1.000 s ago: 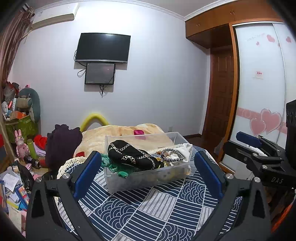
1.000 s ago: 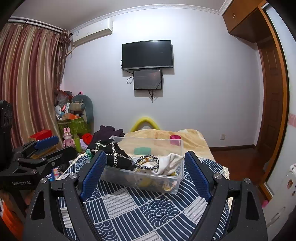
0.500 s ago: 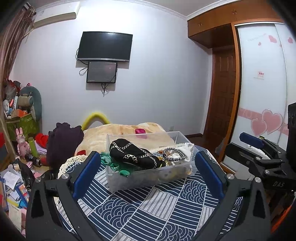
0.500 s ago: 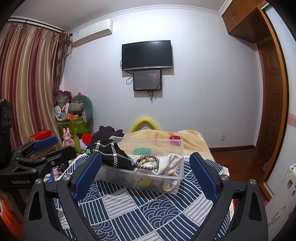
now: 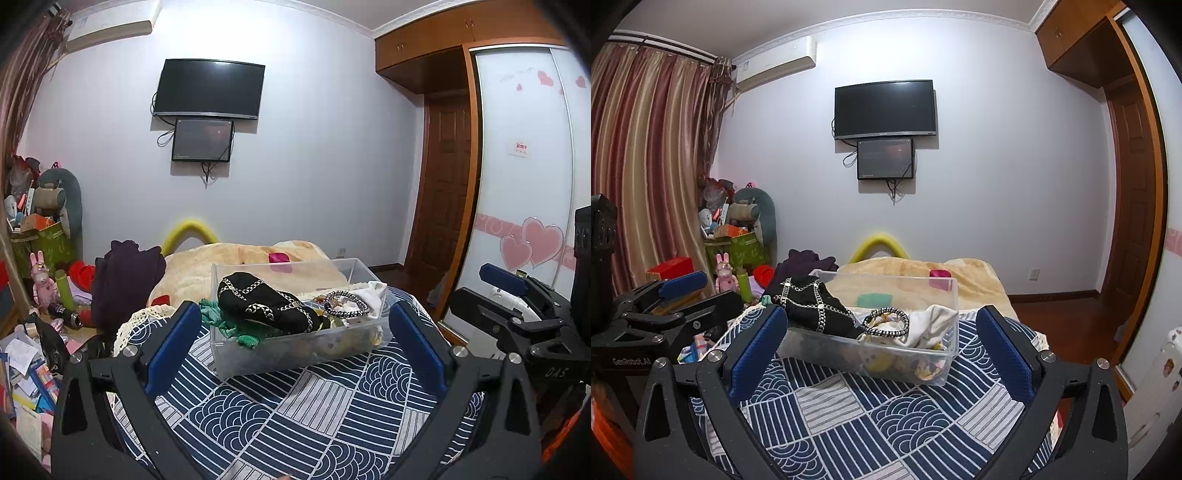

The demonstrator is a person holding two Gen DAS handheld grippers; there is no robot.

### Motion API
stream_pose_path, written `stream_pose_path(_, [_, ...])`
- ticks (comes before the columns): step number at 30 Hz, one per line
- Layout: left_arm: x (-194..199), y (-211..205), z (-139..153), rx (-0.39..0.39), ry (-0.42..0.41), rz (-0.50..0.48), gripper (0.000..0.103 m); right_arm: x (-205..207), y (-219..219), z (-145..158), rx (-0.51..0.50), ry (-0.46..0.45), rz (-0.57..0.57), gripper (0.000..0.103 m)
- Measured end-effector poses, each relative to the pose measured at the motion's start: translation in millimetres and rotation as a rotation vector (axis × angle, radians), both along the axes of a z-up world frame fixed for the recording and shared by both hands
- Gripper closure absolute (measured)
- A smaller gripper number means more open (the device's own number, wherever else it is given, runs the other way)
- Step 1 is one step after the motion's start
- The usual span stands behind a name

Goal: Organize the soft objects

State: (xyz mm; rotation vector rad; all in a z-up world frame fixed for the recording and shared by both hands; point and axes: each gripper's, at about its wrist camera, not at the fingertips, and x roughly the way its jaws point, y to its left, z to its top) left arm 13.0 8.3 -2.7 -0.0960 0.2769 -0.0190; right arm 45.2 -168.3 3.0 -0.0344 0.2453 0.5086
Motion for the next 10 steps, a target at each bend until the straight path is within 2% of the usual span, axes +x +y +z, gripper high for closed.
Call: stream_pose_path(10, [-0.4,-1.2,1.8,-0.006,0.002,0.000,0.000,1.1,2.1,-3.7,-0.001,0.016,0.000,0.001])
